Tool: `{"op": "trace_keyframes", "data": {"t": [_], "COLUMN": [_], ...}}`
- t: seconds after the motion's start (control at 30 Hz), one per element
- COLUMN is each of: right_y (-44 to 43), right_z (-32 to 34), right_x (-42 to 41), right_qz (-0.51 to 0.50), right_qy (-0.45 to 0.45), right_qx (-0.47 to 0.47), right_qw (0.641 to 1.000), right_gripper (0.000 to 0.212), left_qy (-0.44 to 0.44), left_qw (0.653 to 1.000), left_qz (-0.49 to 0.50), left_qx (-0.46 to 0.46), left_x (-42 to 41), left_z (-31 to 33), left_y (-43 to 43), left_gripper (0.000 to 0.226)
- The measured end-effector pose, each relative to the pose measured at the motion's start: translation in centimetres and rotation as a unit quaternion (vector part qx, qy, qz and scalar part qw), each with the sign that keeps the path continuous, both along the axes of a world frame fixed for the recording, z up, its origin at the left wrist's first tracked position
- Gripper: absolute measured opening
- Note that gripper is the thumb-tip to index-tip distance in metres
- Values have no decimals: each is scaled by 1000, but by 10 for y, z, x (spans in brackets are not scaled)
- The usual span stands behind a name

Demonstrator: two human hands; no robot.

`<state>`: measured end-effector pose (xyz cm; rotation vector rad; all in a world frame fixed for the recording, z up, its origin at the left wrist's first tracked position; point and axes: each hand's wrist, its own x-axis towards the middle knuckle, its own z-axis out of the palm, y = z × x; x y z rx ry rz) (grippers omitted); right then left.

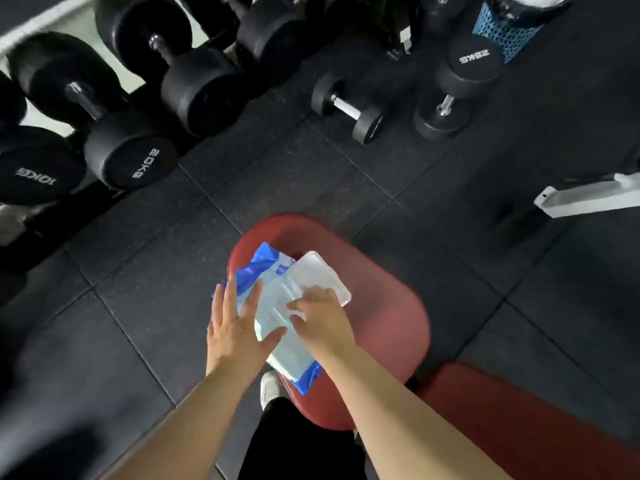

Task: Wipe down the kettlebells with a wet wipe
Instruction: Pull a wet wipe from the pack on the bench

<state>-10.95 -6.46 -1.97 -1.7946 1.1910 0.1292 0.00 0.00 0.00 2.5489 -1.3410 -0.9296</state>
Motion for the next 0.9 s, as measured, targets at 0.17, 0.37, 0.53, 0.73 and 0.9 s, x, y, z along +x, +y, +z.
{"op": "trace_keyframes", "data": {"t": [0.17, 0.37, 0.53, 0.73, 0.9], "right_y": [5, 11, 20, 25, 25], "right_z": [-37, -41, -37, -32, -30], "right_x": [19, 30, 40, 43, 37], "right_qz": [-64, -26, -83, -100, -173], "right_qy": [26, 141, 161, 133, 81], "right_qx": [-195, -249, -248, -210, -153], "right_qw": [978, 958, 952, 963, 970], "right_gripper": [12, 19, 22, 10, 9], "left_qy": [-13, 3, -35, -129, -149], "left_qw": [999, 998, 998, 973, 967], "left_qz": [-28, -45, -43, -148, -142], "left_qx": [33, 53, -39, -121, -147], "left_x": [14, 23, 20, 22, 19], "left_z": [-24, -35, -47, -54, -53], "left_y": [-17, -18, -11, 3, 2], "left_gripper": [91, 98, 100, 106, 91]}}
